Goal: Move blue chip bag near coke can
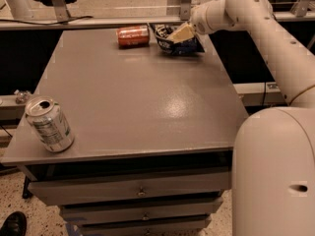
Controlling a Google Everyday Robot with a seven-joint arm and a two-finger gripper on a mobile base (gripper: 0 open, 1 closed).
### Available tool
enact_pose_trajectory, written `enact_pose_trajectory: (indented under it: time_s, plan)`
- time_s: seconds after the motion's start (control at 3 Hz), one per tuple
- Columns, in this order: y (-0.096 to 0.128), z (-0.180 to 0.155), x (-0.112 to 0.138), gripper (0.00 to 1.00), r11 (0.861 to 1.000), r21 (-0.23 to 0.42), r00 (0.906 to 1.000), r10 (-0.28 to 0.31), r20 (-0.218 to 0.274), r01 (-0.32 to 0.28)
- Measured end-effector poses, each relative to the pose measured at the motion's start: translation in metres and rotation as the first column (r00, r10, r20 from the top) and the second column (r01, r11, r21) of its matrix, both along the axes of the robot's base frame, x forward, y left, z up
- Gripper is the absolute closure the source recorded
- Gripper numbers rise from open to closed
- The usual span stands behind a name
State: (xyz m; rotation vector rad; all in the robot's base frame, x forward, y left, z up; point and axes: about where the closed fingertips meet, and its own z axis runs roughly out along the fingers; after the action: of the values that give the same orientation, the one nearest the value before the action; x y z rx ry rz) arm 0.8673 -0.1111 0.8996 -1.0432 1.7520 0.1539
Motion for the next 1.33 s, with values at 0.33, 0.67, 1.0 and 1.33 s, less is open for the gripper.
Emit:
enact_pose_trajectory:
  time_s: [0.33,0.67,1.0,1.33]
  plan:
    - [-0.004,0.003,-0.006,0.00,1.000,0.013,1.0000,0.001,-0.004,-0.001]
    - [-0.015,0.021,-0.015,0.00,0.999,0.049,0.9998,0.009,0.019,-0.010]
    - [-0.033,0.045,-0.021,0.00,0.995,0.096,0.9982,-0.004,0.061,-0.002]
    - [-0.051,0.066,-0.040,0.00,0.991,0.131,0.9960,0.025,0.086,-0.036]
